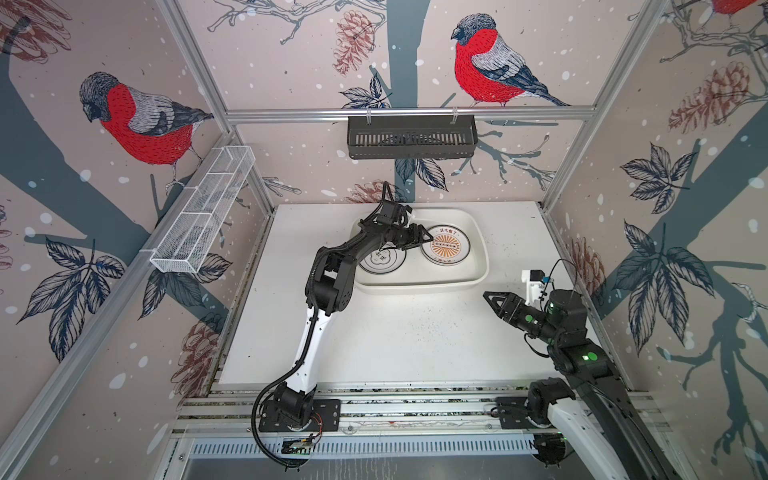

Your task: Place the plates into the plastic bin on the countertop

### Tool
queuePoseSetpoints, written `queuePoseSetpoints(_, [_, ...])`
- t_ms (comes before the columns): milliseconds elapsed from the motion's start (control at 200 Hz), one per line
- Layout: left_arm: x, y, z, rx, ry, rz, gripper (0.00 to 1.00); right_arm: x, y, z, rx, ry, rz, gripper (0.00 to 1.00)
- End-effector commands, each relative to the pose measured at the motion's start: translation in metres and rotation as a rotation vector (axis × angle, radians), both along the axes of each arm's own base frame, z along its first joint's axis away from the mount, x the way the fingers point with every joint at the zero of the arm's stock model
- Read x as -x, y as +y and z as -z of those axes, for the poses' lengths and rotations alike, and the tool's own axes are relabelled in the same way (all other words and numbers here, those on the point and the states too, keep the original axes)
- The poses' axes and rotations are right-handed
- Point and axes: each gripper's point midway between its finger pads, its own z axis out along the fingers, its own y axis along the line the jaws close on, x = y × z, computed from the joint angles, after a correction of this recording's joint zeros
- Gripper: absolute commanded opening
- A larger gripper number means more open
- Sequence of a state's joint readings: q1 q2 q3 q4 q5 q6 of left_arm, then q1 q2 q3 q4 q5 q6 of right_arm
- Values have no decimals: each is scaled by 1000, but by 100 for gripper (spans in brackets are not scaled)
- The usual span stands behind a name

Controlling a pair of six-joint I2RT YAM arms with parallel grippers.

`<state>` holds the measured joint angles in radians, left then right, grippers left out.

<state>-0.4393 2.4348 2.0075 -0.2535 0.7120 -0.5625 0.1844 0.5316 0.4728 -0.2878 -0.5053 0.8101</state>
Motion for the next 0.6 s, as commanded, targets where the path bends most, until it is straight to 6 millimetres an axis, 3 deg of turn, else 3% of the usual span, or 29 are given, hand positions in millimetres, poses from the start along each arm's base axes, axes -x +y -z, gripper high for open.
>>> queuePoseSetpoints(0, [-4,6,-14,-35,-62,-14,67,-1,0,-6,-4,-21,3,50])
queuePoseSetpoints(255, [-3,24,-59,-91,-175,-27,69,-16,-2,-9,23,-61,22,54])
queuePoseSetpoints(520, [19,53,-116,-146,-336,-4,73,-50,-16,-10,136,-113,84,74])
queuePoseSetpoints(595, [27,63,-131,-178,-399,5,76,-61,-20,-15,174,-131,94,86])
